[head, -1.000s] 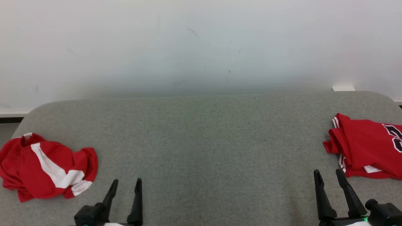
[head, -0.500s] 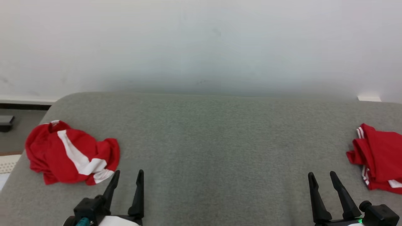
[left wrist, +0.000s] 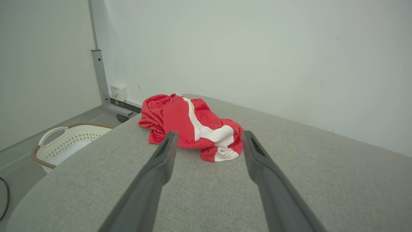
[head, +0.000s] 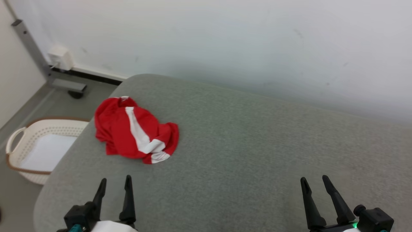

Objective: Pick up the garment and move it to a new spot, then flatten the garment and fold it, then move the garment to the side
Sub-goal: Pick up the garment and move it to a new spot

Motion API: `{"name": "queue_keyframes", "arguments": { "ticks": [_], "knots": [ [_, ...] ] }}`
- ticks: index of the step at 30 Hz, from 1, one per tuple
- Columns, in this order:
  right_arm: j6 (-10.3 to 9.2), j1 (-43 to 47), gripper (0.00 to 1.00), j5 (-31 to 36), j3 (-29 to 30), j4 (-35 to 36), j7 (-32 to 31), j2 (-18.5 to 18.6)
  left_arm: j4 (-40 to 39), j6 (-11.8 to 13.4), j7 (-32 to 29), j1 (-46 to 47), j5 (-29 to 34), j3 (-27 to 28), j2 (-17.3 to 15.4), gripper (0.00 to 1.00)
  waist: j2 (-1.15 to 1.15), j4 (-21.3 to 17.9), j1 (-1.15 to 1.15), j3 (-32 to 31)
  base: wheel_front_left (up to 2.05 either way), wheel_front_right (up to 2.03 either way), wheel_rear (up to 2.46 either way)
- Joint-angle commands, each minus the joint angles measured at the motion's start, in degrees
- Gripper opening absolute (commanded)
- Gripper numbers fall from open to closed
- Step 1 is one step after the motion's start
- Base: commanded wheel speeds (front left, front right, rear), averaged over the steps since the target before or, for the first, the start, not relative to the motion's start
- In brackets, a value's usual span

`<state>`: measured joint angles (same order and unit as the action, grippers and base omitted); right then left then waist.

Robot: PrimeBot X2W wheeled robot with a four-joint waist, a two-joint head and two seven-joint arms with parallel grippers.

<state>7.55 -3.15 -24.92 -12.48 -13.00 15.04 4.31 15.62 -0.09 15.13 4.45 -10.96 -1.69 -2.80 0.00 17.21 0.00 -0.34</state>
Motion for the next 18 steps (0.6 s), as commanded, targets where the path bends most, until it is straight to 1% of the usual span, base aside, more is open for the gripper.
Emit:
{"name": "queue_keyframes", "arguments": {
  "ticks": [1,6,11,12,13,16,18],
  "knots": [
    [-0.14,-0.7,1.00,-0.1,-0.2,-0.1,0.1,0.2,-0.2,0.1,0.0,0.4,-0.4,0.2,-0.2,1.00,0.00,2.8,0.00,0.6,0.00,0.00,0.00],
    [-0.14,-1.1,1.00,0.5,-0.7,-0.2,0.1,0.2,-0.3,0.1,0.0,1.0,-0.5,0.5,-0.2,1.00,0.00,4.1,0.00,0.9,0.00,0.00,0.00],
    [-0.14,-1.9,1.00,0.9,-1.1,0.2,0.1,0.2,0.7,-0.4,0.0,3.5,-0.2,1.4,-0.3,1.00,0.00,3.9,0.00,1.6,0.00,0.00,0.00],
    [-0.14,-2.5,1.00,1.4,-1.1,0.7,0.1,0.4,1.3,-0.8,0.0,5.6,0.0,2.2,-1.1,1.00,0.00,3.2,0.00,2.4,0.00,0.00,0.00],
    [-0.14,-2.5,1.00,1.4,-1.1,0.7,0.1,0.4,1.3,-0.8,0.0,5.6,0.0,2.2,-1.1,1.00,0.00,3.2,0.00,2.4,0.00,0.00,0.00],
    [-0.14,-3.3,1.00,1.8,-1.0,1.6,0.1,0.5,3.7,-1.5,-0.1,9.7,0.3,2.6,-2.5,1.00,0.00,1.8,0.00,3.9,0.00,0.00,0.00],
    [-0.14,-4.1,1.00,2.0,-1.2,2.4,0.1,0.5,5.5,-2.1,-1.6,13.3,-0.5,3.0,-3.8,1.00,0.00,0.5,0.00,5.4,0.00,0.00,0.00]
  ]
}}
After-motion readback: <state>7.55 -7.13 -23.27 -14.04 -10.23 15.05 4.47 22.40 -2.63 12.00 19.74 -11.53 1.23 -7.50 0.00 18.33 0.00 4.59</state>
